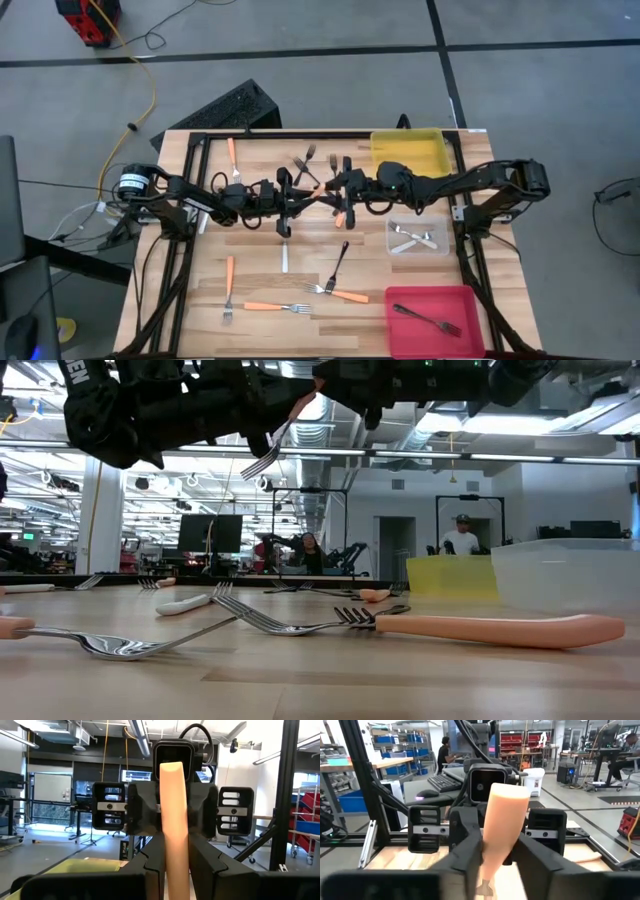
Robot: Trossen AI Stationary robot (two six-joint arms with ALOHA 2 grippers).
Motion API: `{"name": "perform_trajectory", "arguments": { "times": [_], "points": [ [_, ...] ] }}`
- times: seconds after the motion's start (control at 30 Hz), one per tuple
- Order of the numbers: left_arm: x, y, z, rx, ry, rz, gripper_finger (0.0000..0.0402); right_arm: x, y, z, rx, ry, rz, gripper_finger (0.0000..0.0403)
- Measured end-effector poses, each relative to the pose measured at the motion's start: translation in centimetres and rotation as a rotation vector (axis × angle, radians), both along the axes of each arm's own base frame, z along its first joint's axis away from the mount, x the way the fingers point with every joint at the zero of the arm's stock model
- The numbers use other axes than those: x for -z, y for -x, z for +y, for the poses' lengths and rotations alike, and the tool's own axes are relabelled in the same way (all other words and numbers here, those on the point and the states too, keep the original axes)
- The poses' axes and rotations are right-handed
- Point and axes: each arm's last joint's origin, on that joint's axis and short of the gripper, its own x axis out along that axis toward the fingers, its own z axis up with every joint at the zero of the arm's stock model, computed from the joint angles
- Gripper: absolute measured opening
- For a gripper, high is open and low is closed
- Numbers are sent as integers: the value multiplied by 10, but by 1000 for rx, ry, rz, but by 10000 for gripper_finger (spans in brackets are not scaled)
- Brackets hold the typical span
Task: Sort silverware by color (type)
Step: Put the orange fork into the yellow bin
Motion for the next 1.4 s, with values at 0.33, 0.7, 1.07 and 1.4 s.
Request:
{"name": "perform_trajectory", "arguments": {
  "times": [0.33,0.7,1.07,1.4],
  "points": [
    [0,0,-1,7,6,0,42,0,0,0,20,16,3,96],
    [2,-1,0,12,50,20,87,1,0,-1,32,18,13,96],
    [5,-2,1,-8,100,50,220,3,0,-2,57,15,30,96],
    [8,-2,0,0,128,78,240,6,0,-2,83,9,61,96]
  ]
}}
